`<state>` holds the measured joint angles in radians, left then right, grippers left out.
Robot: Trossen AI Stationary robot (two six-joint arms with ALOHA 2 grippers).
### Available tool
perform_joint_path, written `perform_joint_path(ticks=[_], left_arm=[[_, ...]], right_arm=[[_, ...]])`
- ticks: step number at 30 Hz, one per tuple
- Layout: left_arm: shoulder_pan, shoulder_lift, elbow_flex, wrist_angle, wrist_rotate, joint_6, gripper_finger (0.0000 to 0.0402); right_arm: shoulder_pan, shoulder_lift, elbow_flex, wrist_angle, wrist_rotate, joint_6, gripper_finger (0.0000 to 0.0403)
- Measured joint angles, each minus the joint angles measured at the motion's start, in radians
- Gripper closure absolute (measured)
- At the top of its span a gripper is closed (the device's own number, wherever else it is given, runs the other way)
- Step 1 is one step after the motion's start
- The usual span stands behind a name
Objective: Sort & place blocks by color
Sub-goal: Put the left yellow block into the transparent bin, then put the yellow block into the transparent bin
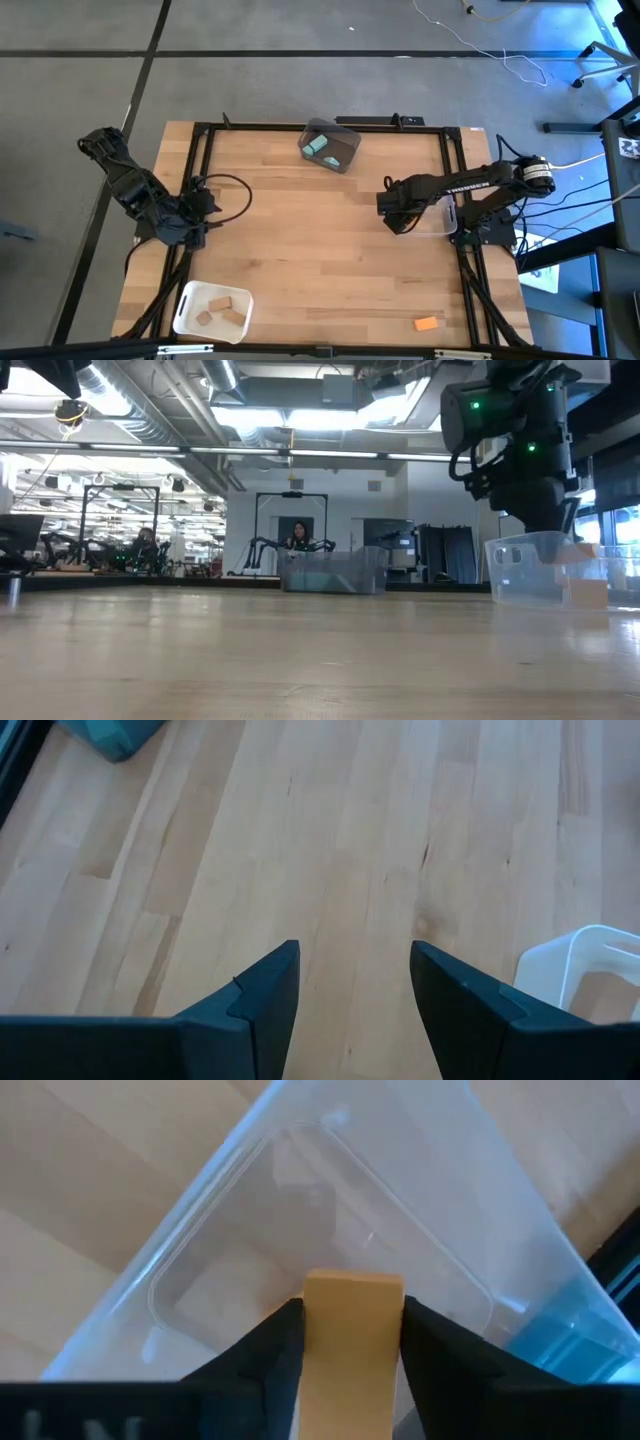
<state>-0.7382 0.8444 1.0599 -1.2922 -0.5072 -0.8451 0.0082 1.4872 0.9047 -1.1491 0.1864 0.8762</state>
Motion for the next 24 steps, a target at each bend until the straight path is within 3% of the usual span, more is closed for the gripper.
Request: perform_joint_path(ticks=[5,10,14,19,24], left_arm=[[-0.001,0.000,0.000,0.000,0.000,-0.016,0.0218],[0.000,0.000,0.000,0.000,0.000,-0.016,0.0218],[0.000,0.000,0.000,0.000,-0.001,-0.016,0.0218],[0.000,0.000,0.000,0.000,-0.001,-0.016,0.0218],[0.000,0.000,0.000,-0.001,-0.001,-0.017,0.0218]], right_arm=[[0.000,0.000,0.000,0.002,-0.048,0.004,0.0211],[0.001,0.000,0.033,0.003,-0.109,0.007,0.0217],[0.033,-0.004,0.127,-0.037,-0.091,0.004,0.0224],[0.165,-0.053,0.274,-0.052,-0.047,-0.040,0.0221],[0.351,-0.072,0.387,-0.059,-0.108,0.048,0.0223]])
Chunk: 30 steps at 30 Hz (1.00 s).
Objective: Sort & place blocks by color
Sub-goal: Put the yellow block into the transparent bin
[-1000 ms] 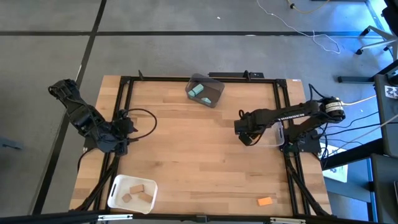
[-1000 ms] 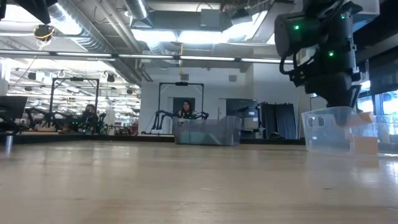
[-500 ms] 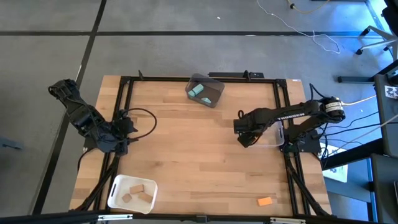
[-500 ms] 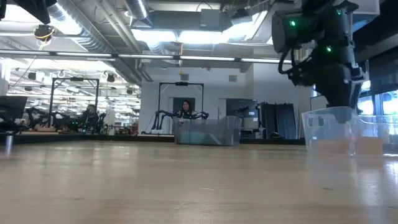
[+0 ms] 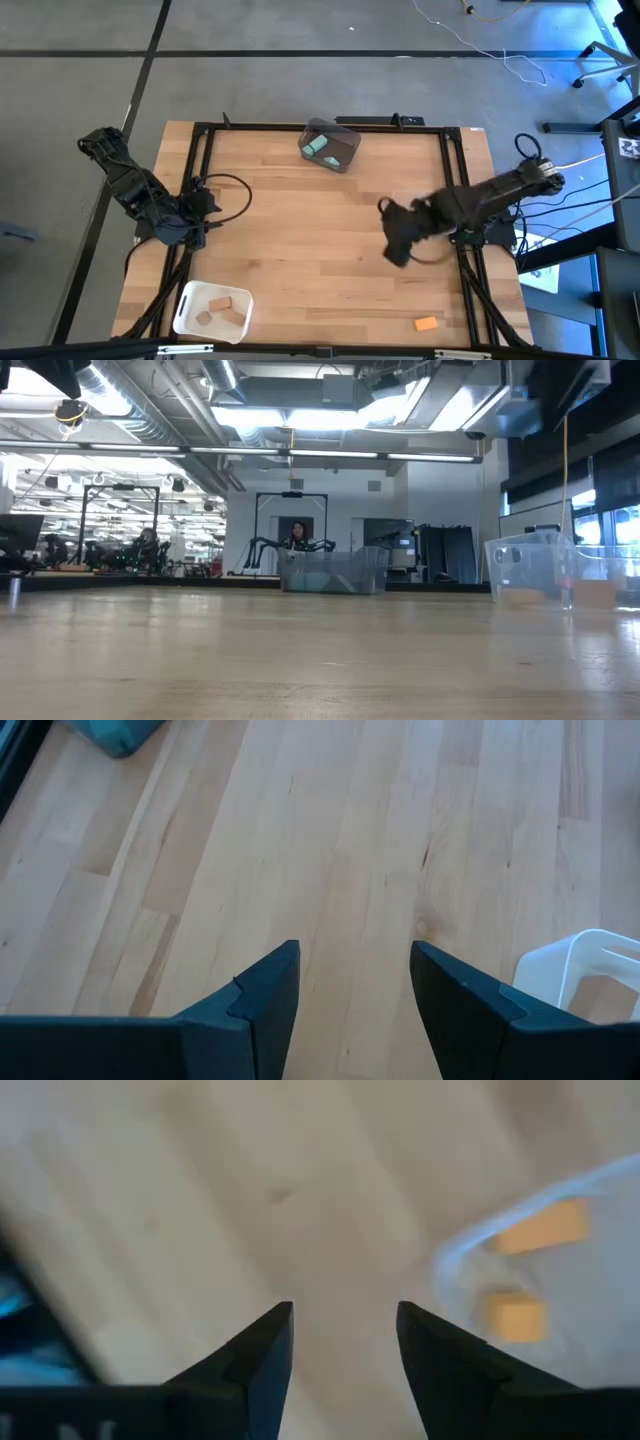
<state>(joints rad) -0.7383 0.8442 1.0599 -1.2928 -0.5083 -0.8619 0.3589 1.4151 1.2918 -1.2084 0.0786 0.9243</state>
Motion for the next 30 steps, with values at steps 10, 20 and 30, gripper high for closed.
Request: perform_joint_path(ticks=[10,20,30], left_arm=[[0.000,0.000,0.000,0.001,-0.008,0.000,0.0218],[0.001,0.008,0.000,0.088,0.079,0.113,0.0218],[0.000,0.020,0.000,0.284,0.105,0.235,0.0218]], right_arm=[[0.382,0.002,0.020,0.066,-0.155,0.108,0.0224],[0.535,0.003,-0.140,0.287,-0.235,0.197,0.0224],[0.544,0.004,-0.376,0.585,-0.230,0.193,0.0224]])
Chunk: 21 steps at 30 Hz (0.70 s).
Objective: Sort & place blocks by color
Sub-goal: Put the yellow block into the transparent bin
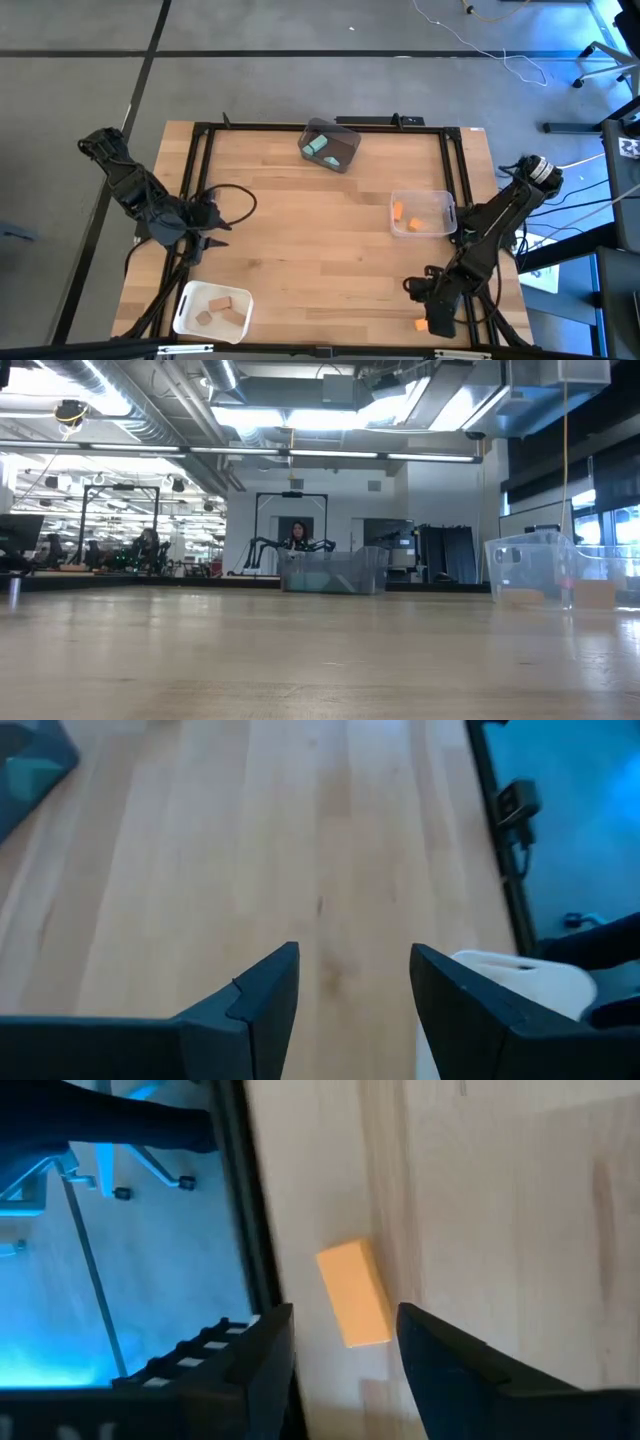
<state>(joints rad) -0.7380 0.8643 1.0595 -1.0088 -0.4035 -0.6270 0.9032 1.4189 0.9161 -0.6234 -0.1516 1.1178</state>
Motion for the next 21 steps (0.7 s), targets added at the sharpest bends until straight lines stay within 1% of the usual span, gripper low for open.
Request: perform_joint_path(ticks=[6,10,17,21], left_arm=[[0.000,0.000,0.000,0.059,0.002,-0.007,0.0218],[0.000,0.000,0.000,0.062,0.002,-0.025,0.0218],[0.000,0.000,0.000,0.061,-0.037,-0.047,0.0218],[0.001,0.000,0.000,0.061,-0.050,-0.052,0.0218]], right_arm=[[0.005,0.000,-0.079,0.064,0.001,-0.003,0.0224],[0.015,0.011,-0.087,0.093,0.005,-0.047,0.0224],[0.038,0.110,-0.088,0.196,0.000,-0.077,0.0224],[0.038,0.174,-0.088,0.216,0.000,-0.084,0.0224]])
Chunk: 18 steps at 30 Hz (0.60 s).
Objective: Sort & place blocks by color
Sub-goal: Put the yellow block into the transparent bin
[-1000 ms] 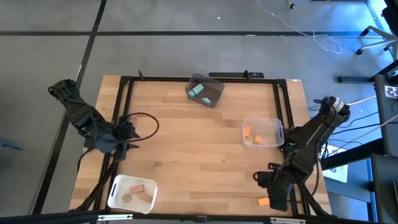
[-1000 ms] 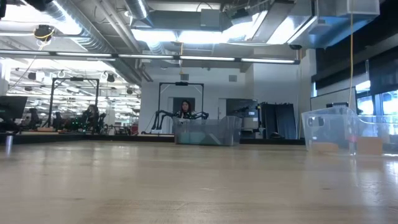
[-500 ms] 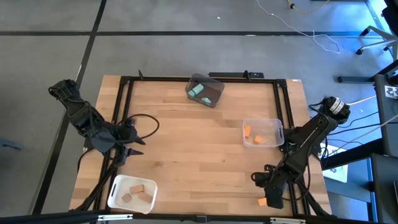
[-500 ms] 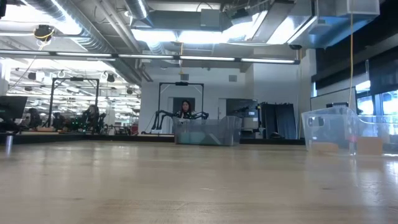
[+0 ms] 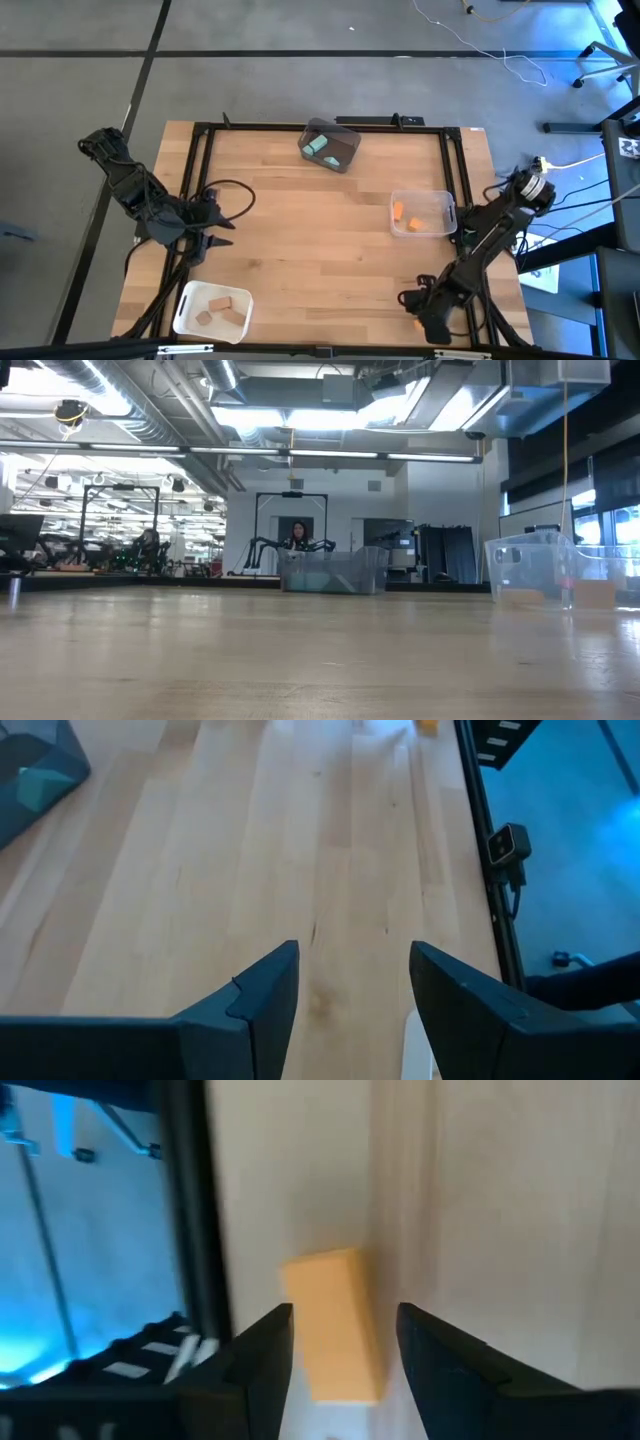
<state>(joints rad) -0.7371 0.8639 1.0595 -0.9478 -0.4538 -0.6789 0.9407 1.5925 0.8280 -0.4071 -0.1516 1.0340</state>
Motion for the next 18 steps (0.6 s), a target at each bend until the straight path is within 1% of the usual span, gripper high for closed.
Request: perform_joint_path(ticks=[5,10,14,18], left_arm=[[0.000,0.000,0.000,-0.001,0.000,-0.017,0.0218],[0.000,0.000,0.000,-0.001,0.000,-0.022,0.0218],[0.000,0.000,0.000,-0.001,-0.001,-0.025,0.0218],[0.000,0.000,0.000,-0.002,-0.001,-0.025,0.0218]], right_arm=[[0.000,0.068,0.012,0.003,-0.011,-0.038,0.0224],[0.000,0.114,0.040,0.045,-0.030,-0.069,0.0224],[0.000,0.121,0.052,0.045,-0.034,-0.074,0.0223],[0.000,0.107,0.080,0.004,-0.031,-0.077,0.0223]])
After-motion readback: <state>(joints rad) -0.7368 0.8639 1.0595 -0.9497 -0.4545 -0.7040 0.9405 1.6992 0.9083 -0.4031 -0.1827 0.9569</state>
